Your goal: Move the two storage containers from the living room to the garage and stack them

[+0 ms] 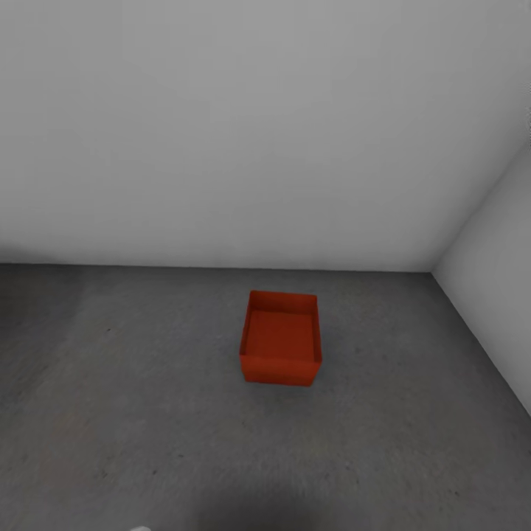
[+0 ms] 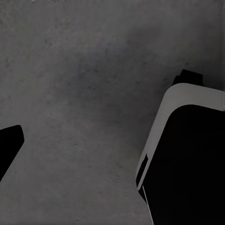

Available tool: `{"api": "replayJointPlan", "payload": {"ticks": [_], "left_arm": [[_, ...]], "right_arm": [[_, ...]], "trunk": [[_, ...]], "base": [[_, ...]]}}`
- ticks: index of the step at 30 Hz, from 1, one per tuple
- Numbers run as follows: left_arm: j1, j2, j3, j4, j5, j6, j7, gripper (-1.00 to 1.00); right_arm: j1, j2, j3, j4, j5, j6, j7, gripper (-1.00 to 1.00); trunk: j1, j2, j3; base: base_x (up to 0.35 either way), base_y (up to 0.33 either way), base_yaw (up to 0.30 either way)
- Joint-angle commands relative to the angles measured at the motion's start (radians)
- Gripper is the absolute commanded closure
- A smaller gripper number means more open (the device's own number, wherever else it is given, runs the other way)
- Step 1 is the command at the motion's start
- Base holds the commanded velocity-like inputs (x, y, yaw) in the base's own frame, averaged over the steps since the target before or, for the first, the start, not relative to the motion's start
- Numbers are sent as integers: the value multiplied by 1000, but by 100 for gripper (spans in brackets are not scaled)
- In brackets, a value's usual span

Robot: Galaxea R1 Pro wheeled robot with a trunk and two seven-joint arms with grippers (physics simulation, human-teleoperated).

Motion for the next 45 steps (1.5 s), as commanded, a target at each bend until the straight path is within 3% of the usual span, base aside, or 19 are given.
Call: {"api": "replayJointPlan", "payload": {"ticks": [1,45], "left_arm": [[-1,0,-8,0,7,2,3,-100],[-1,0,-8,0,7,2,3,-100]], "right_arm": [[-1,0,-6,3,10,-6,1,-100],[-1,-3,-7,3,10,-4,1,-100]], "trunk": [[1,-2,0],[1,-2,70]], "base": [[0,0,0],[0,0,0]]}}
